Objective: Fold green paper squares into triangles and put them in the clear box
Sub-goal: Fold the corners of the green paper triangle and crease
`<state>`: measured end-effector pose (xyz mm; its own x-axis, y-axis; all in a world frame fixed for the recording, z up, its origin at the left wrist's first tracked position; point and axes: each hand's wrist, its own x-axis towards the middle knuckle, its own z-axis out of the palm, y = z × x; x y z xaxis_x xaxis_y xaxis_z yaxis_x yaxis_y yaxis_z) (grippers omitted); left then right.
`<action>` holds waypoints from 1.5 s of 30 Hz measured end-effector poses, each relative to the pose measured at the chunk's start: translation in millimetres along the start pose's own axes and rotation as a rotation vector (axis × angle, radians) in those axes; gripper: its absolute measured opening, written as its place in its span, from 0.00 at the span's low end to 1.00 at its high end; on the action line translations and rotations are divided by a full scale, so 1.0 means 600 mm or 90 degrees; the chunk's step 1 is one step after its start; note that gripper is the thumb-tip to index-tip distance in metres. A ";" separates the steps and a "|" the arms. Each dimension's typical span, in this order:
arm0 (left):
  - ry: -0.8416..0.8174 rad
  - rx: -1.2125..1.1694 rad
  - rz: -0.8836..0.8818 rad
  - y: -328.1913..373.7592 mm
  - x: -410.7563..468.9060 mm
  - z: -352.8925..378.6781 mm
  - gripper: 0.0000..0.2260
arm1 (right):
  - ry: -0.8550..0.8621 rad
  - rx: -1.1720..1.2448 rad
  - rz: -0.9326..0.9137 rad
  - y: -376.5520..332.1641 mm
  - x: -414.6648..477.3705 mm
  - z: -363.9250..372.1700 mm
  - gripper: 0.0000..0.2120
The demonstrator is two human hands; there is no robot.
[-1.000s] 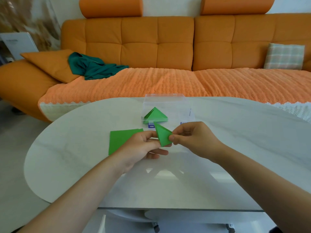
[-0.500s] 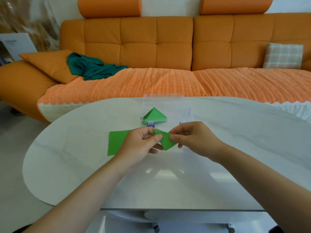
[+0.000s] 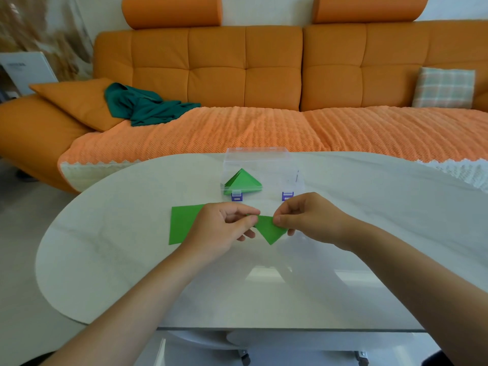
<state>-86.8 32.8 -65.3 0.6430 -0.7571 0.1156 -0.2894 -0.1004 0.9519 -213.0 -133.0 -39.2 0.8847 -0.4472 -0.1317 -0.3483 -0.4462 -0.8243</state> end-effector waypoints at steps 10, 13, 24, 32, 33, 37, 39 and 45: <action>-0.009 0.277 0.014 -0.023 0.006 0.007 0.04 | 0.013 -0.316 -0.016 0.014 0.006 0.024 0.06; -0.032 0.359 0.017 -0.026 0.007 0.011 0.05 | 0.039 -0.410 -0.066 0.017 0.010 0.034 0.07; -0.028 0.457 0.237 -0.047 0.017 0.017 0.07 | 0.059 -0.431 -0.130 0.030 0.018 0.047 0.05; -0.147 0.485 0.352 -0.053 0.001 0.026 0.15 | 0.050 -0.370 -0.095 0.033 0.022 0.047 0.02; -0.152 0.497 0.356 -0.050 -0.003 0.025 0.14 | 0.049 -0.366 -0.100 0.034 0.022 0.047 0.02; -0.175 0.542 0.372 -0.041 -0.020 0.024 0.15 | 0.006 -0.347 -0.107 0.038 0.020 0.030 0.03; -0.182 0.557 0.367 -0.041 -0.025 0.023 0.17 | -0.030 -0.319 -0.097 0.039 0.019 0.017 0.05; -0.212 0.563 0.359 -0.040 -0.029 0.020 0.19 | -0.030 -0.269 -0.065 0.040 0.019 0.016 0.10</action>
<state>-99.8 40.6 -93.4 0.0738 -0.9624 0.2615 -0.9727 -0.0117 0.2317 -208.4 -141.3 -65.5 0.9308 -0.3533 -0.0938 -0.3460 -0.7687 -0.5379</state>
